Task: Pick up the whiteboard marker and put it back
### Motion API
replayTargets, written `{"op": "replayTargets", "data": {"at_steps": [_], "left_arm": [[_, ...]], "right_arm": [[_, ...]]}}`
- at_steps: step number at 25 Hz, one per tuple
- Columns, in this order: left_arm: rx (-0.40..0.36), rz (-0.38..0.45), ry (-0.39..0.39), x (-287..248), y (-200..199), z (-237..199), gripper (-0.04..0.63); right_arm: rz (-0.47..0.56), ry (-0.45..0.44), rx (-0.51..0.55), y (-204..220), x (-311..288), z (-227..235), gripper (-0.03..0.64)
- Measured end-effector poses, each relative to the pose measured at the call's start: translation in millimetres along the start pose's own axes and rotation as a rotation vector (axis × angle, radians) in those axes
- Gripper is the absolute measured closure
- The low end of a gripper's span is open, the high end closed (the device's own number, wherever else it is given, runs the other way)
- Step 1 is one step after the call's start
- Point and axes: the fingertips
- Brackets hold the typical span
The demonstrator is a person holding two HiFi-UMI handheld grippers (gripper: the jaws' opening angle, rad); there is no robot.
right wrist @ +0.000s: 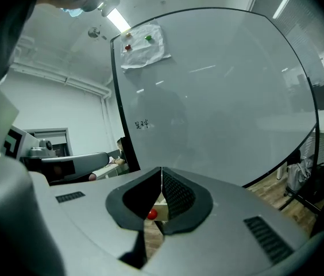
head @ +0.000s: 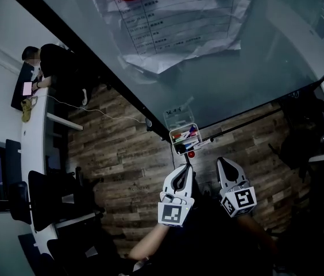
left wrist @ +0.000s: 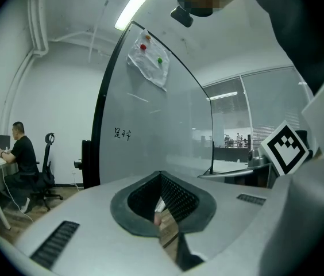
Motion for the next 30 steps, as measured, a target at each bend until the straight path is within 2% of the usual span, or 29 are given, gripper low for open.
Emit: {"op": "replayTargets", "data": {"at_steps": [13,18,22,30], "left_arm": [[0.027,-0.03,0.014,-28,6,-14,0.588],[0.036,-0.049,0.01,-32,13,-18,0.588],[0.043,-0.051,0.01,-33,14,-21,0.588],[0.05,-0.054,-0.004,-33,15,-30,0.588]], "right_arm": [[-0.035,-0.012,-0.06,9,-37,13,0.579],[-0.062,-0.016,-0.073,16,-47,18,0.547],[-0.081,-0.024,-0.1,21,-56,22,0.498],[-0.116,-0.015,-0.119,34,-72,29,0.477]]}}
Point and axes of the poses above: the fingertips, and each gripper's own axes: x backward along the fingers, z to its right, y out of its underside, and after that the axes turned 2 degrees about -z, right-handed
